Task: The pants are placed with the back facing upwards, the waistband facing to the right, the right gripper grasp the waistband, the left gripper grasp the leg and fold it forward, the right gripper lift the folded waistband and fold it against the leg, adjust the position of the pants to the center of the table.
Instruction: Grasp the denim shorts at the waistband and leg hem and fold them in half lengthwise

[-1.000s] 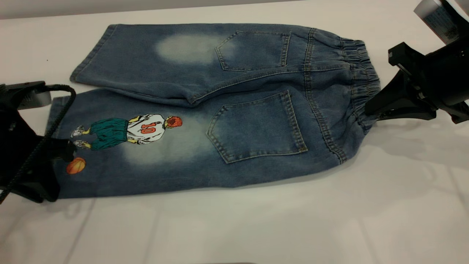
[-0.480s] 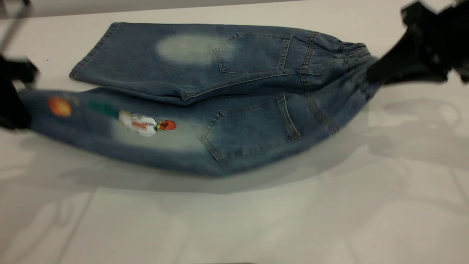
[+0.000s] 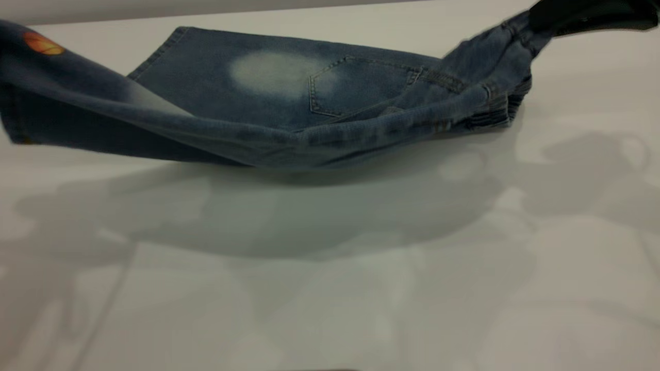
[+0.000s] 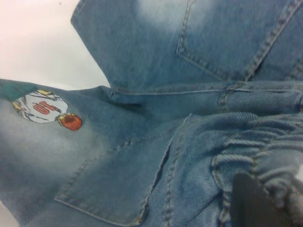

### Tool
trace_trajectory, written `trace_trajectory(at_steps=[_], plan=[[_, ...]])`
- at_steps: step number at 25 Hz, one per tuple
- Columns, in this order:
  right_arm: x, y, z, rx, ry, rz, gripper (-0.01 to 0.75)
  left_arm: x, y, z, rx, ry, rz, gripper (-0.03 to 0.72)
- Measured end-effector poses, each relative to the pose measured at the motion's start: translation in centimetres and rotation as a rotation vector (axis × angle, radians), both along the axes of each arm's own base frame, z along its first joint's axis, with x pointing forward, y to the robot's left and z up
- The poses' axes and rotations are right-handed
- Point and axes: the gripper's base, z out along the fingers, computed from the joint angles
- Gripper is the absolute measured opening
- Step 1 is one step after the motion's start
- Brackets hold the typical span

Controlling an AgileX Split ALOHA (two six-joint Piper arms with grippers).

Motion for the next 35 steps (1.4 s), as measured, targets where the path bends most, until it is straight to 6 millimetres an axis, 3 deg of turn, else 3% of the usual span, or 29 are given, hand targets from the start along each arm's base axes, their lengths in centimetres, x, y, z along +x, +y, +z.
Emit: trace_trajectory(at_steps=[6,14,20,26,31,35], plan=[[2.5,-0.4,-0.1,-0.031,-0.029,-0.025,0.034,4.8,-0.2,-1.1,0.011,-0.075,0.016,0.034],[6.2,-0.9,-2.6,-0.047,-0.01,-0.062,0.034,11.0,-0.5,-4.1,0.025,-0.129,0.031,0.034],[8.2,-1.7,-4.5,-0.048,0.008,-0.213,0.034,14.6,-0.6,-7.0,0.038,-0.18,0.04,0.034],[9.4,-2.2,-6.6,-0.105,-0.068,-0.218,0.034,17.0,-0.7,-10.8,0.086,-0.269,0.006,0.034],[10.3,-2.2,-7.2,-0.14,-0.11,-0.182,0.045,18.1,-1.1,-12.5,0.132,-0.43,-0.078,0.035],[10.6,-2.3,-7.3,-0.147,-0.113,-0.182,0.115,18.4,-1.5,-13.4,0.145,-0.488,-0.125,0.047]])
